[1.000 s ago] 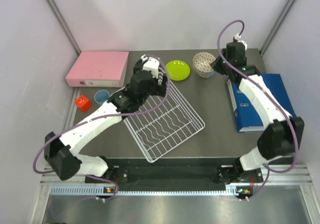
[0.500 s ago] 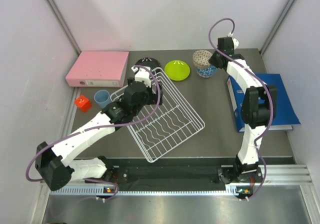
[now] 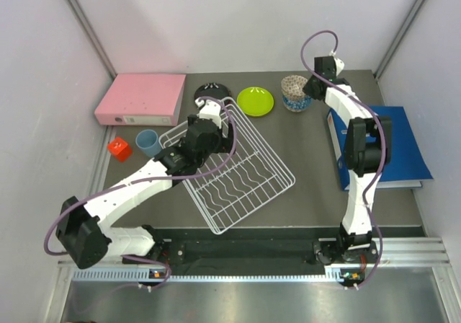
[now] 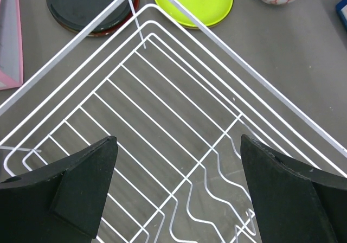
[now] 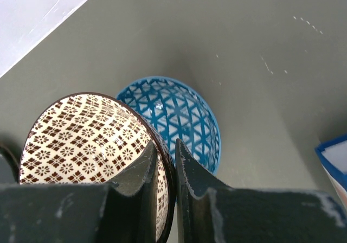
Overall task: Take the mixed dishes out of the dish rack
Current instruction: Place the bowl at the center of the board.
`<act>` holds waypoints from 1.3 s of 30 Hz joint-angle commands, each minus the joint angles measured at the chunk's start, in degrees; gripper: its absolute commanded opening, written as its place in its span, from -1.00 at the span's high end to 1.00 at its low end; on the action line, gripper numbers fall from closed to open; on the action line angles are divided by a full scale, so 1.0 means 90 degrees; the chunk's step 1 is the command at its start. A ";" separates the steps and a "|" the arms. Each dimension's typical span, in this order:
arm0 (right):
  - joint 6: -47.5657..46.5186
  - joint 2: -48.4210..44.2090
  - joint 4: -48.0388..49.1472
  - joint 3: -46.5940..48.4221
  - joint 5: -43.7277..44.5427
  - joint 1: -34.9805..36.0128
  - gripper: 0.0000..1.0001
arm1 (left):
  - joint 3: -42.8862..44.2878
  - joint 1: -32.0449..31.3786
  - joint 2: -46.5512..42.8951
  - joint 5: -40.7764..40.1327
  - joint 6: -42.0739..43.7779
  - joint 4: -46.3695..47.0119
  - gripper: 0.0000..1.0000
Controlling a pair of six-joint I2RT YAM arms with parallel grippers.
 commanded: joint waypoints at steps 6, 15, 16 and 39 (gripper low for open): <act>-0.0147 0.0511 0.0226 0.0993 0.0160 -0.0102 1.00 | 0.0152 0.0051 0.0216 -0.0032 -0.0048 0.0224 -0.98; -0.0274 0.0775 0.0070 0.1052 0.0248 -0.0141 1.00 | 0.0171 0.0071 0.0392 0.0046 -0.0029 0.0205 -0.98; -0.0294 0.0775 0.0050 0.1042 0.0277 -0.0141 1.00 | 0.0190 0.0071 0.0402 0.0056 -0.0029 0.0195 -0.98; -0.0255 -0.0279 0.0353 0.0456 0.0356 -0.0141 0.15 | 0.0249 0.0071 0.0451 0.0222 -0.0087 0.0146 -0.98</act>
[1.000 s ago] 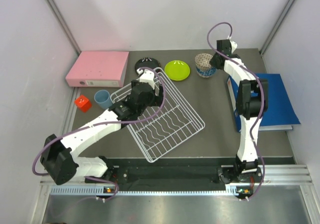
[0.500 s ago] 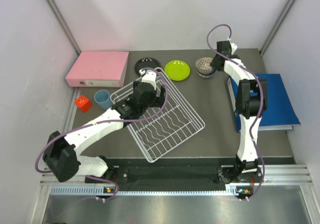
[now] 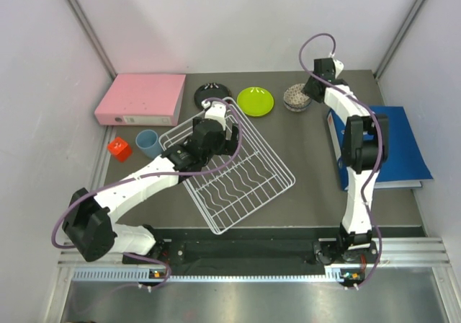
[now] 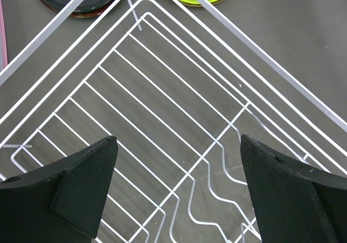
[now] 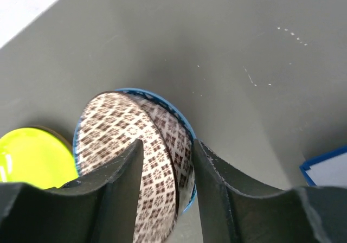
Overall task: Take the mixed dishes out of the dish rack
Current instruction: Place the bowl at the center of the board, then reset both arms
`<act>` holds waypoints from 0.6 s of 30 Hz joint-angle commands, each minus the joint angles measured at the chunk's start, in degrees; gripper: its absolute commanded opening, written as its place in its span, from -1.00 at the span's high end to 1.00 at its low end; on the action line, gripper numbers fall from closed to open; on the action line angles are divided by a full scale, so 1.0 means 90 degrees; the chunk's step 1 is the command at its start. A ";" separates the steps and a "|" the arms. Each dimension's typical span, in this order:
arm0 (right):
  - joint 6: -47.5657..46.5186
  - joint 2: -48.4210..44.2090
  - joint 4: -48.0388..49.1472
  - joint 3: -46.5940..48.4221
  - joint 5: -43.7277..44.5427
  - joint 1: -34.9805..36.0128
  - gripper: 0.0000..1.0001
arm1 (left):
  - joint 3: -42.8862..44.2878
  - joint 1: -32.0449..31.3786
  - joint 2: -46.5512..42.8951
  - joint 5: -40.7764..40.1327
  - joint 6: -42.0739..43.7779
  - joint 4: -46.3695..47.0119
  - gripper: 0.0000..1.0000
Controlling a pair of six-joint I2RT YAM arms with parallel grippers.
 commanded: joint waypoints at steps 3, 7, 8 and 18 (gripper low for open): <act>0.0168 -0.1096 0.0248 0.0165 0.0074 -0.0075 0.14 | 0.0249 0.0022 -0.0062 0.0101 -0.0109 0.0136 -0.98; 0.0217 -0.1282 0.0121 0.0088 -0.0112 -0.0066 0.13 | 0.0259 0.0022 -0.0013 0.0208 -0.0158 0.0146 -0.98; 0.0207 -0.1301 0.0053 0.0029 -0.0122 -0.0075 0.13 | 0.0259 0.0032 -0.0013 0.0228 -0.0168 0.0146 -0.98; 0.0306 -0.3828 0.2249 -0.2665 -0.0952 0.0566 0.13 | 0.0279 0.0022 -0.0296 0.0120 -0.0217 0.0136 -0.98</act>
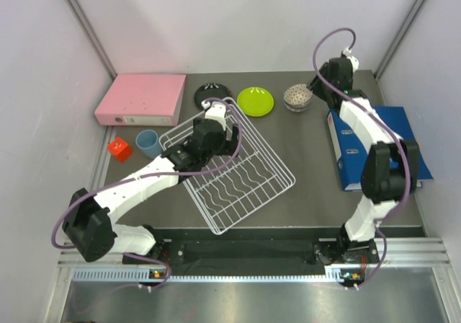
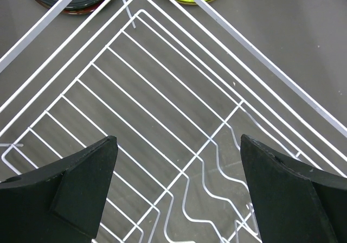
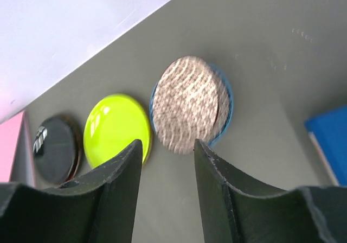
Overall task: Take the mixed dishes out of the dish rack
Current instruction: Reset both arms
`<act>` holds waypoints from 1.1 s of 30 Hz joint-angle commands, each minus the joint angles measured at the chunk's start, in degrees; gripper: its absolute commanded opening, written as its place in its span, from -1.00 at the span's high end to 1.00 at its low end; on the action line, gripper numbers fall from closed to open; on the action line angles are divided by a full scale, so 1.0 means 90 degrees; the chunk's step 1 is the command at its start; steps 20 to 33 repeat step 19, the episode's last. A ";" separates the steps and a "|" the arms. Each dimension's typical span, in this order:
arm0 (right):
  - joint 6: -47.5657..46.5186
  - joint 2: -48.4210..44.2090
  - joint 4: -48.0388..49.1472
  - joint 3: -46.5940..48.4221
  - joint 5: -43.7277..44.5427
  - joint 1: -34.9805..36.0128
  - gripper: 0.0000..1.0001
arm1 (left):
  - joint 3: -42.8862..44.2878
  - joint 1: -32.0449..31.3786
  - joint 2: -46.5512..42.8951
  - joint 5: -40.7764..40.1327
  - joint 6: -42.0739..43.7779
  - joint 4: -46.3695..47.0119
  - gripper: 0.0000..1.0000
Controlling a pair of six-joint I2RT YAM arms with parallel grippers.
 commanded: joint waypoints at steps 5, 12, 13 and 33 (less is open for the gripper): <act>-0.1176 -0.2890 0.1605 -0.1762 0.0543 0.2135 0.10 | 0.0298 0.0032 -0.0335 0.0143 -0.0327 -0.0058 -0.98; -0.1900 -0.4578 0.1830 -0.3286 0.1811 0.3593 0.07 | 0.0620 0.0022 0.0065 -0.0042 -0.0835 -0.0956 -0.98; -0.1930 -0.4717 0.1839 -0.3558 0.1901 0.3701 0.06 | 0.0611 0.0022 0.0075 -0.0023 -0.0864 -0.1015 -0.98; -0.2027 -0.5177 0.1557 -0.3971 0.2204 0.3907 0.03 | 0.0542 0.0032 0.0056 -0.0022 -0.1001 -0.1162 -0.98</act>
